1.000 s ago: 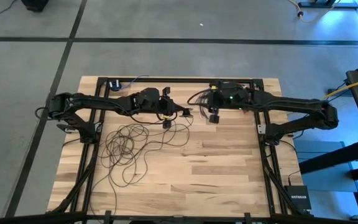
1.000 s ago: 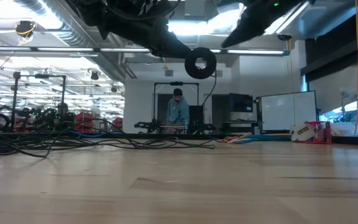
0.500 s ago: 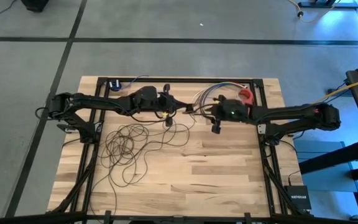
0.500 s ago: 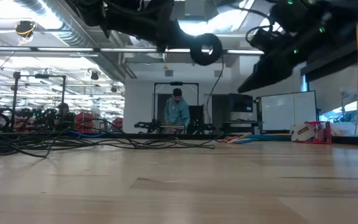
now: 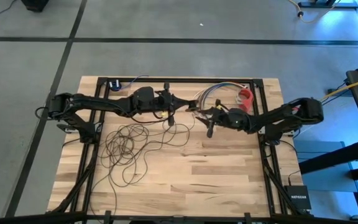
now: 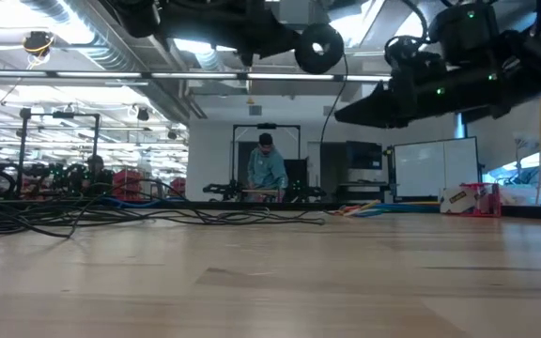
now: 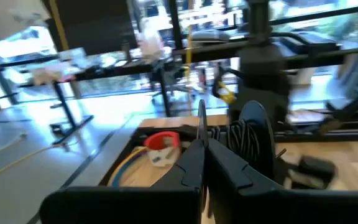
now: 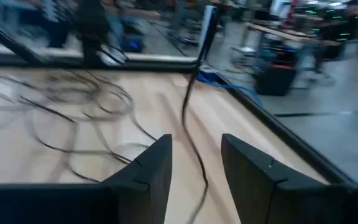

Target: Coiling cords

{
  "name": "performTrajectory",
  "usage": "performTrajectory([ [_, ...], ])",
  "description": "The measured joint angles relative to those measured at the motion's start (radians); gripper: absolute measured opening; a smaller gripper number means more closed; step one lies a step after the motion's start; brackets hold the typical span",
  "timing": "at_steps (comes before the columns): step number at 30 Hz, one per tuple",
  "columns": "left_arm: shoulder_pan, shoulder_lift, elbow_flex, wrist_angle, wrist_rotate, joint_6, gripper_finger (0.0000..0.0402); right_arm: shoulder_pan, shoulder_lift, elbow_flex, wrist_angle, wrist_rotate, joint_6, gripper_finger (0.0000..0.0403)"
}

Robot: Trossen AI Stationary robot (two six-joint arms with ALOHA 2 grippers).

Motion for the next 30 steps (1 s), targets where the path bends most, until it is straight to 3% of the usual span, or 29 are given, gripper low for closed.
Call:
performTrajectory([
  [13, 0.009, 0.017, 0.000, 0.090, -0.047, -0.004, 0.0001, 0.018, 0.226, 0.125, 0.158, 0.127, -0.021, 0.0142],
  [21, 0.014, 0.029, 0.000, 0.074, -0.126, 0.022, 0.0001, 0.055, 0.256, 0.127, 0.152, 0.326, -0.065, 0.0142],
  [30, 0.014, 0.029, 0.000, 0.078, -0.126, 0.022, 0.0001, 0.059, 0.256, 0.132, 0.160, 0.321, -0.069, 0.0142],
])
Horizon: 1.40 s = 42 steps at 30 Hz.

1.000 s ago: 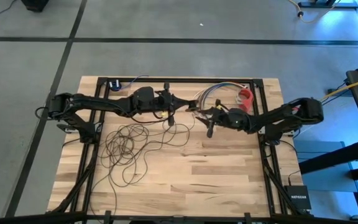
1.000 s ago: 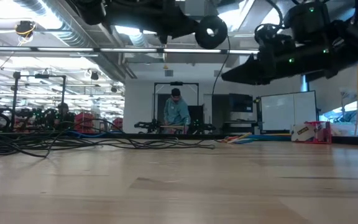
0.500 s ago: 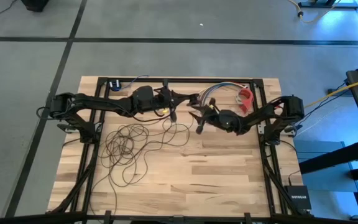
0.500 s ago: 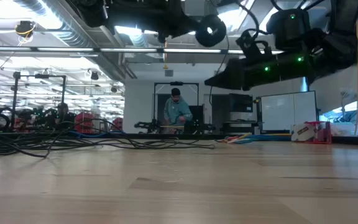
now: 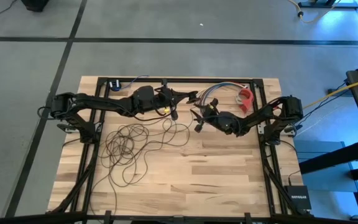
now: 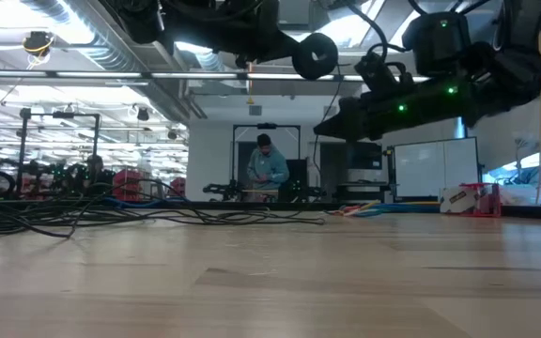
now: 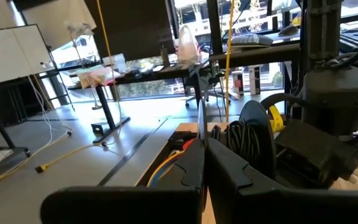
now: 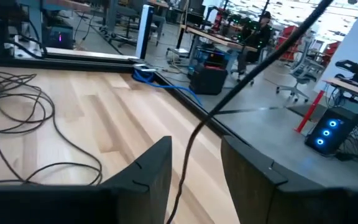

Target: Coiling cords

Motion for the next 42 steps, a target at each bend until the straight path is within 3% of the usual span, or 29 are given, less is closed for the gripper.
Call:
performTrajectory([
  [6, 0.000, 0.000, 0.000, 0.000, 0.000, 0.000, 0.0001, 0.000, 0.000, 0.000, 0.001, -0.019, 0.012, 0.0129],
  [15, 0.000, 0.000, 0.000, 0.002, 0.000, 0.000, 0.0001, 0.000, 0.000, 0.039, -0.030, -0.027, 0.012, 0.0009],
  [21, 0.000, 0.000, 0.000, 0.000, -0.006, 0.000, 0.0001, 0.009, 0.000, 0.052, -0.067, -0.033, 0.088, 0.0016],
  [24, 0.000, 0.000, 0.000, 0.012, -0.014, -0.013, 0.0001, 0.013, 0.000, 0.091, -0.072, -0.088, 0.090, 0.0006],
  [28, 0.000, 0.000, 0.000, 0.047, 0.076, -0.069, 0.0001, 0.014, 0.000, 0.184, -0.203, -0.092, 0.042, 0.0011],
  [32, -0.009, 0.000, 0.000, 0.074, 0.089, -0.088, 0.0001, 0.017, -0.002, 0.257, -0.295, -0.087, -0.012, 0.0006],
  [36, -0.010, 0.000, 0.000, 0.077, 0.038, -0.077, 0.0001, 0.029, -0.001, 0.274, -0.307, -0.088, -0.018, 0.0006],
  [42, -0.013, 0.000, 0.000, 0.015, -0.145, -0.009, 0.0001, 0.068, -0.010, 0.275, -0.298, -0.064, -0.043, 0.0004],
])
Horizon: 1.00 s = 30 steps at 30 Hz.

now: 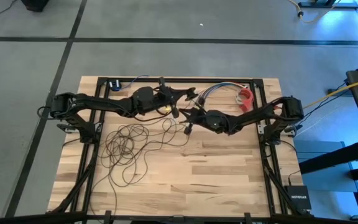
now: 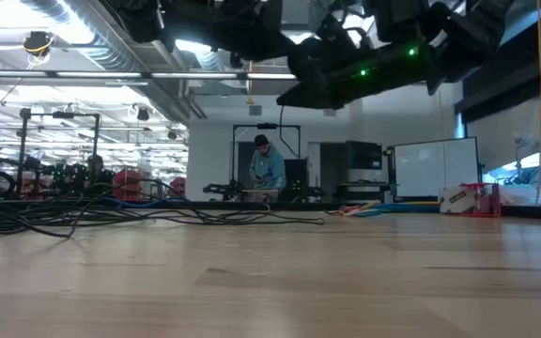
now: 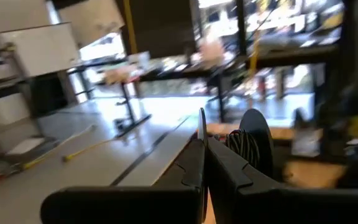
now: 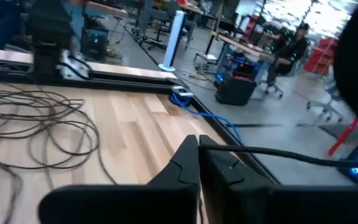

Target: Coiling cords

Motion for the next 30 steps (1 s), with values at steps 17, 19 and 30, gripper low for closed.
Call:
performTrajectory([
  [17, 0.014, 0.000, 0.000, -0.046, -0.072, 0.024, 0.0001, 0.051, -0.035, 0.091, -0.127, 0.013, -0.078, 0.0007],
  [19, 0.018, 0.000, 0.000, -0.052, -0.073, 0.040, 0.0001, 0.051, -0.056, 0.110, -0.189, 0.004, -0.081, 0.0007],
  [30, 0.017, 0.000, 0.000, -0.090, -0.040, 0.096, 0.0001, 0.050, -0.224, 0.176, -0.555, -0.008, -0.106, 0.0007],
])
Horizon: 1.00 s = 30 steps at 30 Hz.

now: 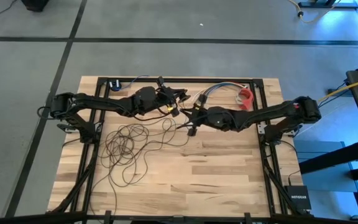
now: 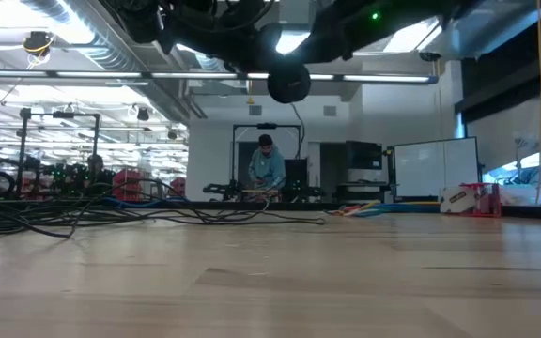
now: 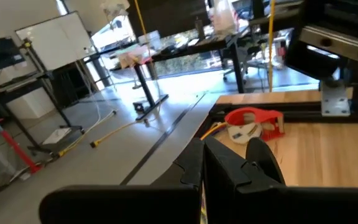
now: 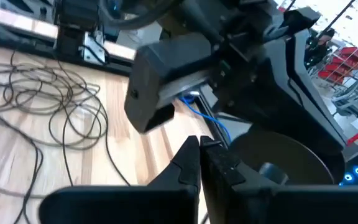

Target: Coiling cords

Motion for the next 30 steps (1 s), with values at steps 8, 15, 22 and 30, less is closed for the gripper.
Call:
performTrajectory([
  [8, -0.005, -0.006, 0.000, -0.005, 0.092, -0.010, 0.0001, -0.006, -0.087, 0.000, -0.183, 0.001, -0.027, 0.0007],
  [15, -0.003, -0.010, 0.000, 0.007, 0.144, -0.040, 0.0001, -0.007, -0.137, 0.000, -0.202, -0.038, -0.046, 0.0007],
  [22, -0.004, -0.011, 0.000, 0.020, 0.152, -0.059, 0.0001, -0.007, -0.130, 0.000, -0.122, -0.131, -0.152, 0.0007],
  [30, 0.000, -0.011, 0.000, 0.033, 0.151, -0.109, 0.0001, -0.007, -0.089, 0.065, -0.154, -0.138, -0.240, 0.0007],
])
